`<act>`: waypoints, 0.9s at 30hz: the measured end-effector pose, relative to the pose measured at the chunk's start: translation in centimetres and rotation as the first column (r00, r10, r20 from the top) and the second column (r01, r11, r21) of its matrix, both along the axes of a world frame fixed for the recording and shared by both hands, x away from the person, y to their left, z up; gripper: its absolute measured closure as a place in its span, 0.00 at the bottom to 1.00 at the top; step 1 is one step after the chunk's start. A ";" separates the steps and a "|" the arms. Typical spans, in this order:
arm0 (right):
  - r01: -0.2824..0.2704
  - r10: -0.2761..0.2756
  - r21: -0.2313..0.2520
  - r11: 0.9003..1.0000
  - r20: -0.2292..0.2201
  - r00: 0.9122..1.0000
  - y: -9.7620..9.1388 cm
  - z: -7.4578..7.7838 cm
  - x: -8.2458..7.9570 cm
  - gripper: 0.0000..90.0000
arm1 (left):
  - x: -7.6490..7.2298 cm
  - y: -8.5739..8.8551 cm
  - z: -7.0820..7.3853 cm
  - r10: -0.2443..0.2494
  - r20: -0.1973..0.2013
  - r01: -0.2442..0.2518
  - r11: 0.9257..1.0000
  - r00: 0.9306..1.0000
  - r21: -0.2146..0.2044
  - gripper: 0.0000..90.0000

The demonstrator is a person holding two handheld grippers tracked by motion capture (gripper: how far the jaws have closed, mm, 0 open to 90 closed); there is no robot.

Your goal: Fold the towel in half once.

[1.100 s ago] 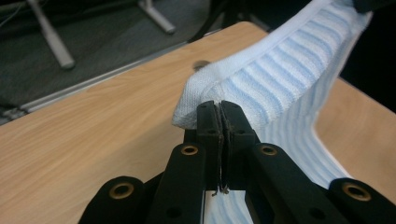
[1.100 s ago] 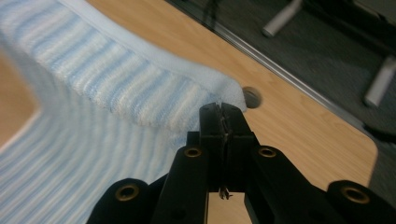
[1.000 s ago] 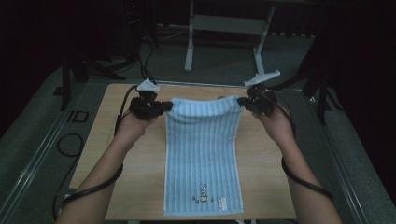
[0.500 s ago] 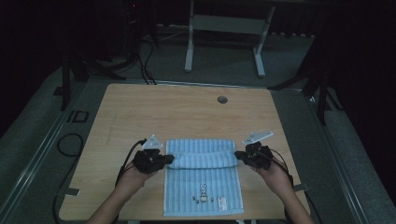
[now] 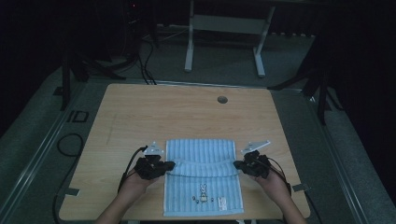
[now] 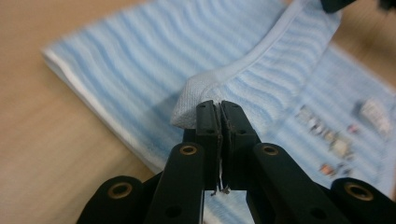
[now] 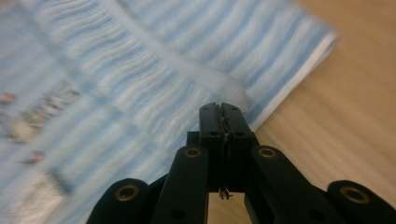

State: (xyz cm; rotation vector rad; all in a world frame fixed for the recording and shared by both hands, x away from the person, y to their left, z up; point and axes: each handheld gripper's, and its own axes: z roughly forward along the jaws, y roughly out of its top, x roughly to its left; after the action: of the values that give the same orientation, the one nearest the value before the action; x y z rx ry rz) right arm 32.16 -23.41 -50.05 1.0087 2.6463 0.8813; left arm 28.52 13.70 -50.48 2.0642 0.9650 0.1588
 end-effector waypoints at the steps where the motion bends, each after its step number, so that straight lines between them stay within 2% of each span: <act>1: -0.003 0.003 0.006 1.000 0.019 1.000 -0.1 0.7 -0.4 0.99 | -0.5 0.2 0.8 -0.006 0.026 0.006 1.000 1.000 -0.014 0.96; 2: -0.008 0.008 0.007 1.000 0.057 0.998 -0.2 1.7 -1.2 0.99 | -1.6 0.5 1.7 -0.017 0.049 0.018 0.999 0.999 -0.034 0.96; 3: -0.010 0.008 0.018 1.000 0.099 0.995 -0.5 3.0 -2.7 0.99 | -2.8 0.7 2.5 -0.038 0.086 0.041 0.999 0.996 -0.034 0.95; 4: -0.031 0.025 0.040 0.999 0.148 0.989 -0.9 4.0 -4.4 0.98 | -3.7 0.8 2.8 -0.068 0.086 0.071 0.997 0.994 -0.028 0.92; 5: -0.047 0.035 0.061 0.997 0.175 0.984 -1.3 4.6 -5.7 0.97 | -4.8 0.9 3.0 -0.121 0.063 0.123 0.992 0.991 -0.027 0.86; 6: -0.059 0.040 0.095 0.994 0.185 0.982 -1.9 5.0 -7.3 0.89 | -6.2 1.0 2.8 -0.155 0.041 0.156 0.988 0.987 -0.005 0.76; 7: -0.066 0.046 0.132 0.989 0.146 0.988 -2.8 4.8 -8.7 0.77 | -7.0 1.1 2.3 -0.172 -0.001 0.172 0.985 0.985 0.003 0.65; 8: -0.059 0.047 0.138 0.989 0.092 0.995 -3.5 4.3 -9.4 0.74 | -7.5 1.2 1.9 -0.183 -0.034 0.183 0.983 0.983 -0.004 0.59; 10: -0.012 0.003 0.125 0.992 0.077 0.997 -4.4 3.3 -10.1 0.72 | -8.5 1.4 0.8 -0.176 -0.048 0.177 0.984 0.983 0.012 0.49; 12: 0.015 -0.019 0.113 0.994 0.037 0.999 -5.1 2.4 -10.4 0.71 | -8.8 1.5 0.2 -0.180 -0.073 0.180 0.984 0.981 -0.001 0.47; 14: 0.028 -0.032 0.138 0.990 0.028 0.999 -5.2 1.9 -10.3 0.70 | -8.8 1.4 -0.2 -0.180 -0.085 0.179 0.984 0.980 -0.023 0.45; 15: 0.023 -0.025 0.140 0.990 0.013 1.000 -5.0 1.7 -10.2 0.70 | -8.6 1.3 -0.4 -0.187 -0.086 0.185 0.982 0.979 -0.024 0.45; 16: 0.014 -0.015 0.131 0.991 0.013 1.000 -4.6 1.4 -10.1 0.69 | -8.2 1.0 -0.6 -0.187 -0.108 0.184 0.982 0.976 -0.038 0.45; 18: -0.004 0.007 0.122 0.993 -0.024 1.000 -3.8 0.6 -9.5 0.66 | -7.6 0.6 -1.0 -0.192 -0.119 0.191 0.981 0.974 -0.021 0.45; 19: -0.010 0.013 0.105 0.994 -0.026 1.000 -3.4 0.1 -9.0 0.65 | -7.1 0.3 -1.3 -0.194 -0.152 0.194 0.981 0.969 -0.013 0.45; 20: -0.001 0.006 0.102 0.995 -0.048 0.999 -3.0 -0.5 -8.4 0.63 | -6.7 -0.1 -1.6 -0.195 -0.172 0.197 0.980 0.965 -0.006 0.45; 21: -0.002 0.011 0.103 0.995 -0.078 0.997 -2.8 -1.0 -7.9 0.61 | -6.4 -0.4 -1.9 -0.196 -0.182 0.200 0.980 0.963 0.001 0.45; 23: -0.006 0.015 0.083 0.997 -0.101 0.995 -2.3 -1.8 -7.2 0.58 | -6.0 -1.3 -2.6 -0.219 -0.216 0.226 0.974 0.952 0.010 0.46; 24: -0.006 0.015 0.072 0.997 -0.127 0.992 -2.0 -2.3 -6.8 0.58 | -5.9 -1.6 -2.8 -0.224 -0.224 0.235 0.972 0.948 0.023 0.47; 25: -0.008 0.017 0.064 0.998 -0.139 0.990 -1.8 -2.6 -6.6 0.61 | -5.8 -2.2 -3.1 -0.233 -0.238 0.250 0.967 0.943 0.043 0.47; 27: -0.033 0.038 0.035 0.999 -0.145 0.989 -1.3 -3.0 -6.6 0.74 | -5.9 -2.8 -3.5 -0.247 -0.238 0.270 0.960 0.939 0.068 0.53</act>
State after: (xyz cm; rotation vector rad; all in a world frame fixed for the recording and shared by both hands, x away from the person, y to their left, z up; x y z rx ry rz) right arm 25.53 -24.71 -53.06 1.0751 2.7868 0.8932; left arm 22.65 10.91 -53.99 2.3171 0.8209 -0.1755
